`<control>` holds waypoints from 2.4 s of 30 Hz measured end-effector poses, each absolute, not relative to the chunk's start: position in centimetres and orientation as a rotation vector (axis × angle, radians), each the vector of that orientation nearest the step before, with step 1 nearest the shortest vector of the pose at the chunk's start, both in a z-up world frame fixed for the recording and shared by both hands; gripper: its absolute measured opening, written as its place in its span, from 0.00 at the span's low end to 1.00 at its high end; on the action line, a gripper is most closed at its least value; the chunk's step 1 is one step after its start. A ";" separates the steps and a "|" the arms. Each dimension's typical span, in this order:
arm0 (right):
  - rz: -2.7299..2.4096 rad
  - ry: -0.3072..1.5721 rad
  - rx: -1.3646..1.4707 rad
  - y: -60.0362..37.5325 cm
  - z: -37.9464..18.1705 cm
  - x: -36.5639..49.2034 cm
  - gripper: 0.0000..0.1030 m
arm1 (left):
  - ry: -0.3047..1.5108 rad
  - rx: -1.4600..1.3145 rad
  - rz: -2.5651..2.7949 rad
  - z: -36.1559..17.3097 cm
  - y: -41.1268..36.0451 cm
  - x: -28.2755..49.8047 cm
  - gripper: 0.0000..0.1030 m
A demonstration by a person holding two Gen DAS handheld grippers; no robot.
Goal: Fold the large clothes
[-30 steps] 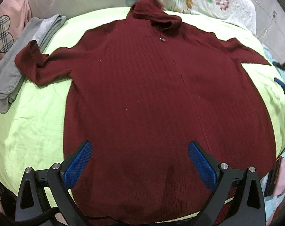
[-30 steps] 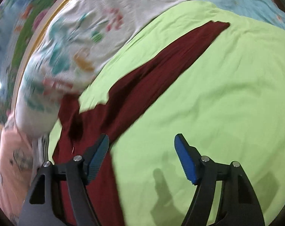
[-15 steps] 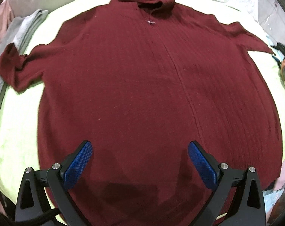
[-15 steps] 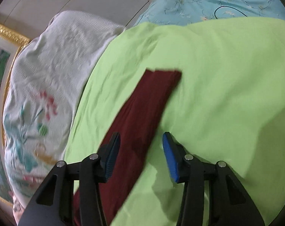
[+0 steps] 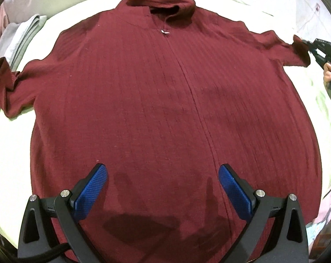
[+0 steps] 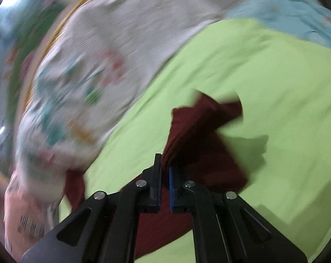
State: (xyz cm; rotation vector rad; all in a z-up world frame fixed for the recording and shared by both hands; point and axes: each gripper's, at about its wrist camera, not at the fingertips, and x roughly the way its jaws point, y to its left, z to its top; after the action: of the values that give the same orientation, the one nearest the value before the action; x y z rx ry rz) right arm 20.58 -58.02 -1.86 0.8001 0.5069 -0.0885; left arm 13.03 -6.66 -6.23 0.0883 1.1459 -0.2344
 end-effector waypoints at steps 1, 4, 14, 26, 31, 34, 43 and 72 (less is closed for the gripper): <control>-0.028 0.519 0.796 -55.7 -1.7 20.9 0.05 | 1.142 0.084 -0.231 -6.0 -6.2 12.9 0.99; 0.134 0.578 0.781 -48.4 -1.7 22.3 0.05 | 1.130 0.081 -0.220 -5.4 -5.2 12.8 0.99; 0.517 0.779 0.727 -26.7 -4.5 27.9 0.05 | 1.077 0.003 -0.111 -4.7 0.9 13.3 0.99; 0.683 0.959 0.724 -14.5 -10.0 30.6 0.13 | 1.052 -0.062 -0.075 -5.6 4.4 14.5 0.99; 0.704 0.962 0.798 -15.4 -10.5 30.1 0.38 | 1.039 -0.072 -0.093 -5.8 3.9 17.0 0.99; 0.673 0.926 0.810 -17.7 -9.7 28.8 0.38 | 1.028 -0.104 -0.119 -5.8 3.3 20.1 0.99; 0.471 0.730 0.868 -27.8 -7.2 22.0 0.46 | 1.038 -0.070 -0.192 -6.6 -1.7 29.7 0.91; 0.123 0.844 0.634 -37.8 -8.1 28.0 0.53 | 0.931 -0.293 -0.098 -7.3 6.9 29.8 0.04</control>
State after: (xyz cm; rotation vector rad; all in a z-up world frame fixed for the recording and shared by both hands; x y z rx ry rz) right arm 27.99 -37.76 -8.06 0.6340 0.8438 0.1226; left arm 29.81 6.89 -7.29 -0.2929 0.9313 -0.0978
